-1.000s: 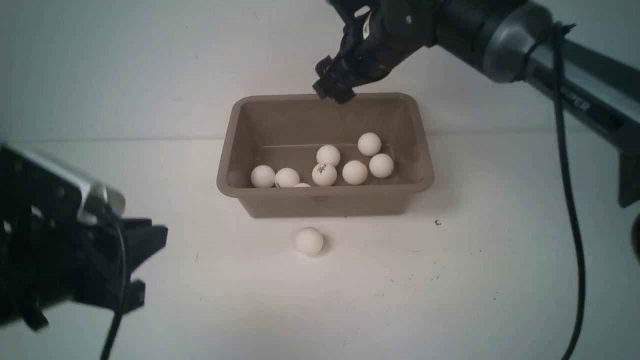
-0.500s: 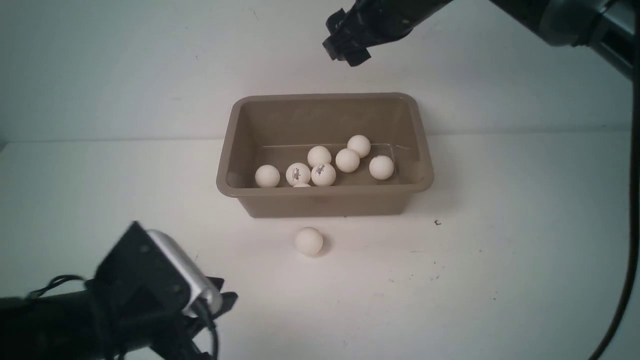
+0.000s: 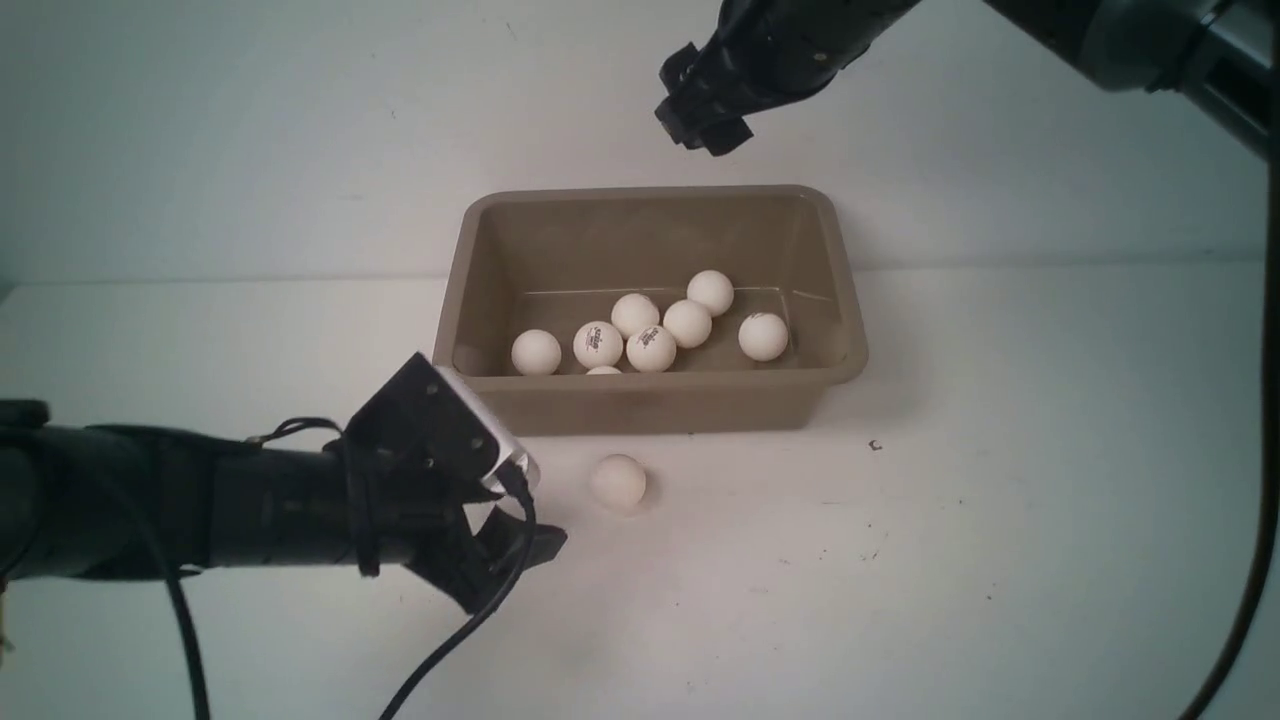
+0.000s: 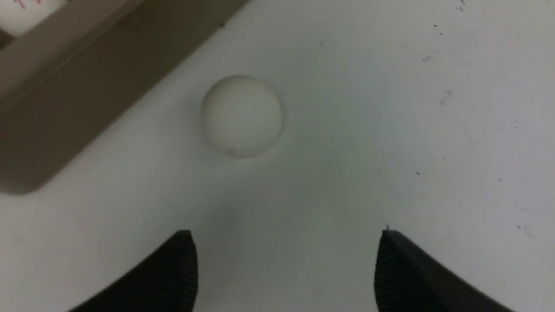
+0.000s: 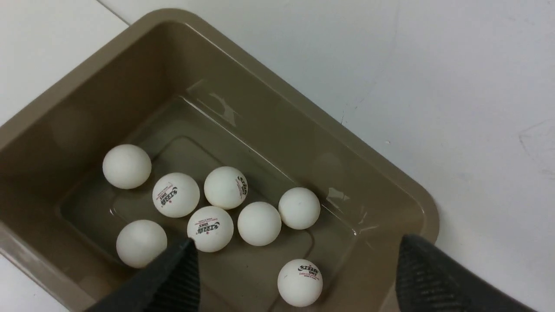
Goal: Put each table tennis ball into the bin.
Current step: Use the left arm to clamp the table tennis ball closest to it
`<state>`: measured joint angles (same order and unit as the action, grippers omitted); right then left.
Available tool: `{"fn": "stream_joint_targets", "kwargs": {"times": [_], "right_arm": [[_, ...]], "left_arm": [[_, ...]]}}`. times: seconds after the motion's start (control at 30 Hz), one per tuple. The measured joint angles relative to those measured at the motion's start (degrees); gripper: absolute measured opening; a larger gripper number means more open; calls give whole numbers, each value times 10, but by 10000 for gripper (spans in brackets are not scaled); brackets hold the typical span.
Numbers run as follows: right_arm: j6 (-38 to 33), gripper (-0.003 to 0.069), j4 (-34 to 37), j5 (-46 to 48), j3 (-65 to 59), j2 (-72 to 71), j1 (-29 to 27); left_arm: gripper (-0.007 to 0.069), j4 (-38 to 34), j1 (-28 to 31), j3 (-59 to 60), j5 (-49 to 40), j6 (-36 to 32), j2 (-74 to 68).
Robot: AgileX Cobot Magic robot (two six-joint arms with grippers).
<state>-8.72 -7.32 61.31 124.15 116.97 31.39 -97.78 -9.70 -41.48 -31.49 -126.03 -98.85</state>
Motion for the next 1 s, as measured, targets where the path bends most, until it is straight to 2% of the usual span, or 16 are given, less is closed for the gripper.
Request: {"fn": "stream_joint_targets", "kwargs": {"times": [0.4, 0.77, 1.0], "right_arm": [[-7, 552, 0, 0, 0, 0, 0], [-11, 552, 0, 0, 0, 0, 0], [-11, 552, 2, 3, 0, 0, 0]], "left_arm": [[503, 0, -2, -81, -54, -42, -93], [503, 0, -21, -94, -56, -86, -116], [503, 0, -23, -119, -53, -90, -139]]}}
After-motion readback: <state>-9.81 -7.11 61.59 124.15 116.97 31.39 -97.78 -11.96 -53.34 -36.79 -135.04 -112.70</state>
